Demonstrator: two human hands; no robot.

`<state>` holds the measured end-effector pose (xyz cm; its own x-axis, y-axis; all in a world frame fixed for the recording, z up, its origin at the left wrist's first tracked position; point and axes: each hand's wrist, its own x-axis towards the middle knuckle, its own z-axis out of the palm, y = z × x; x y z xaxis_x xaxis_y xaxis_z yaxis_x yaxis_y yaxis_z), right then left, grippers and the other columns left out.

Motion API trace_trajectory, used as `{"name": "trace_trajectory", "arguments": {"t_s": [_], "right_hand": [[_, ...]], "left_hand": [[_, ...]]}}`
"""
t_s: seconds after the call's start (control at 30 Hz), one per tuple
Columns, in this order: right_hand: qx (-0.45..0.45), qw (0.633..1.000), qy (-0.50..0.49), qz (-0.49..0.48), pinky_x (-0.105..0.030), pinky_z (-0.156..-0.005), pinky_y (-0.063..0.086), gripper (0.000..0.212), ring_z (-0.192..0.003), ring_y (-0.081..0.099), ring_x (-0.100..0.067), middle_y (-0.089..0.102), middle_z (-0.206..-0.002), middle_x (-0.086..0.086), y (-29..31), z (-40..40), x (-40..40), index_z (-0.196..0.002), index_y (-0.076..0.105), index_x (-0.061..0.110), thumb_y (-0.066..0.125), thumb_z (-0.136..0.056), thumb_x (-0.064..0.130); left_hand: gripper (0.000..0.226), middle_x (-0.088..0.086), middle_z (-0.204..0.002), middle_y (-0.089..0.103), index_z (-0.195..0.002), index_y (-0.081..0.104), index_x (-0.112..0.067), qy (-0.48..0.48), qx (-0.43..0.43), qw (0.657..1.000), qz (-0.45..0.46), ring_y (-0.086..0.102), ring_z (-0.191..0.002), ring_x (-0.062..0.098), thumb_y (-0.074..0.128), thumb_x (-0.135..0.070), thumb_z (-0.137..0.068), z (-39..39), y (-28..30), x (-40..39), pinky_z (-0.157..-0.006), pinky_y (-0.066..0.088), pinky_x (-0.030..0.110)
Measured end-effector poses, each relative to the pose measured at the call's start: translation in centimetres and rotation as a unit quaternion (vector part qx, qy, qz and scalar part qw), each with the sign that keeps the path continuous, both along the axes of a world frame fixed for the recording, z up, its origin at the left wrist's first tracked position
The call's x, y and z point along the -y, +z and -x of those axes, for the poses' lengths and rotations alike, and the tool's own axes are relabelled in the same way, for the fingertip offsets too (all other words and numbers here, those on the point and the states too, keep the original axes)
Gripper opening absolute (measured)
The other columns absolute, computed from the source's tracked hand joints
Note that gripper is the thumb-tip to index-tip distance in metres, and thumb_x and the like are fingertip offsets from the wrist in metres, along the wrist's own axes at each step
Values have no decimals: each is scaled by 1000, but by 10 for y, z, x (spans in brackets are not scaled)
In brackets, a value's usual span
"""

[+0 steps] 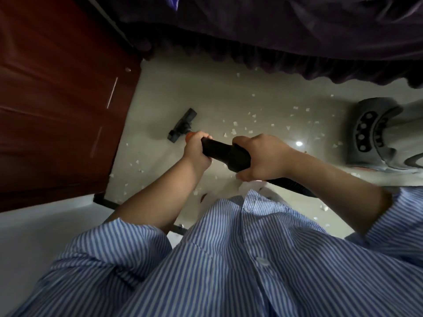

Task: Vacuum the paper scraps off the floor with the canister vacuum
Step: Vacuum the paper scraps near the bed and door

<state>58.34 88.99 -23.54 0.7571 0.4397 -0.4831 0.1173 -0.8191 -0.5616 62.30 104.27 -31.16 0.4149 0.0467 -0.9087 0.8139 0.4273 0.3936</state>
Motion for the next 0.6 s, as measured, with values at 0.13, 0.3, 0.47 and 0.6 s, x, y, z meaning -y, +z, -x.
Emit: {"name": "trace_trajectory", "arguments": {"t_s": [0.13,0.3,0.47,0.6], "right_hand": [[3,999,46,-16,-27,-63,43,50,-74,54,-23,64,-91,-7,-13,-5,-54,-113,49,14,69,-75,39],[-8,997,63,-49,-27,-65,41,51,-84,60,-28,64,-94,-7,-33,5,-134,-114,49,13,69,-75,38],[-16,997,47,-59,-28,-66,39,51,-86,59,-30,65,-96,-9,-51,14,-201,-115,48,13,70,-75,35],[-2,996,71,-46,-29,-67,42,50,-84,60,-30,65,-94,-8,-62,9,-256,-115,49,13,70,-75,35]], "left_hand": [[34,0,-55,36,-62,27,-14,56,20,998,-24,38,-47,10,33,-1,-93,9,-7,-60,-46,37,18],[34,-3,-34,46,-60,36,-10,102,13,993,-52,44,-48,11,39,1,-92,21,-10,-143,-55,40,21],[30,0,-41,48,-60,43,-7,109,-24,991,-74,48,-48,13,46,-1,-89,27,-20,-213,-55,44,23],[33,-3,-33,46,-59,39,-9,134,-9,990,-46,47,-33,8,43,0,-91,27,-33,-268,-55,42,21]]}}
